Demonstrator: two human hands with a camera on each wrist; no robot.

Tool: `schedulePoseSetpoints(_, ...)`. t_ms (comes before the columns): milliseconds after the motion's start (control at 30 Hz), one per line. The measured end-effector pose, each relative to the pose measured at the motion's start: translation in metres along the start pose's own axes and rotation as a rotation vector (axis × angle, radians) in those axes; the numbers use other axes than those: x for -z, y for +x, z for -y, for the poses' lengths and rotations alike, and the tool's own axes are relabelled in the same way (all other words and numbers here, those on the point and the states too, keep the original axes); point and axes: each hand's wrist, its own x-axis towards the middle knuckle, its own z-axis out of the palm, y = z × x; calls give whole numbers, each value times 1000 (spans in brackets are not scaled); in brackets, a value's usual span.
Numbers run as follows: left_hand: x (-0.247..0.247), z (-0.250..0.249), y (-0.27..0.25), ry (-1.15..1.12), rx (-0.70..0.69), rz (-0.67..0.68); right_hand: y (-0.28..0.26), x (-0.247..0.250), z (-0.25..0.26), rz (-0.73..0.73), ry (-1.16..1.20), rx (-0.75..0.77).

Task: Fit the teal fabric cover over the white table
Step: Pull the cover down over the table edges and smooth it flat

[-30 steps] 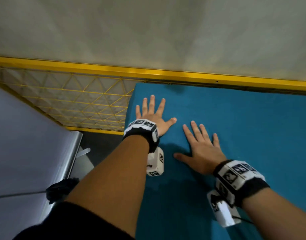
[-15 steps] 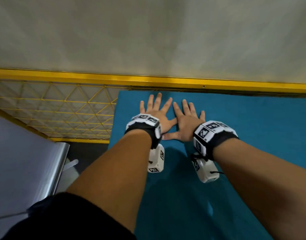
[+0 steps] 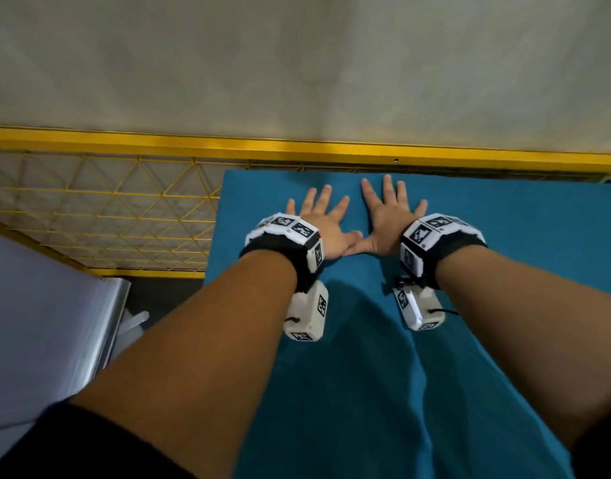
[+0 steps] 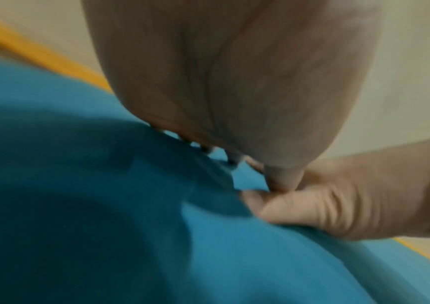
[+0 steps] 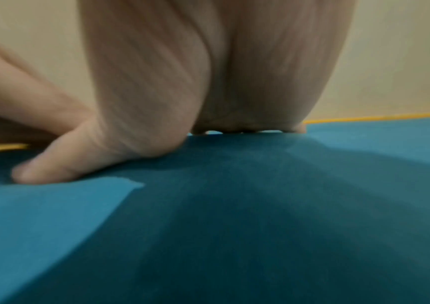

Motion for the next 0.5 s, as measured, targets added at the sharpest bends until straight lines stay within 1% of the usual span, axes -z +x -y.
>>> schedulePoseSetpoints(67, -15, 5, -2, -27, 38, -32, 1, -3, -6, -11, 8, 20)
schedulePoseSetpoints(133, -17, 30, -8, 6, 99, -60, -5, -1, -40, -21, 25, -24)
schedulePoseSetpoints(233, -5, 82, -18, -12, 277, -97, -19, 6, -104, -29, 56, -241)
schedulePoseSetpoints(300, 8, 101, -23, 12, 365, -94, -27, 9, -132, -21, 85, -359)
schedulePoseSetpoints(333, 12, 97, -26, 42, 354, -104, -29, 11, -135, -24, 93, -385)
schedulePoseSetpoints(367, 12, 82, -29, 70, 292, -124, -32, 10, -130, -46, 85, -374)
schedulePoseSetpoints(400, 9, 59, -32, 87, 193, -136, -32, 9, -120, -91, 61, -318)
schedulePoseSetpoints(467, -9, 1, -41, 57, -30, -94, -33, 3, -88, -147, 20, -101)
schedulePoseSetpoints(500, -21, -23, -45, 35, -100, -35, -34, 0, -71, -127, 19, 10)
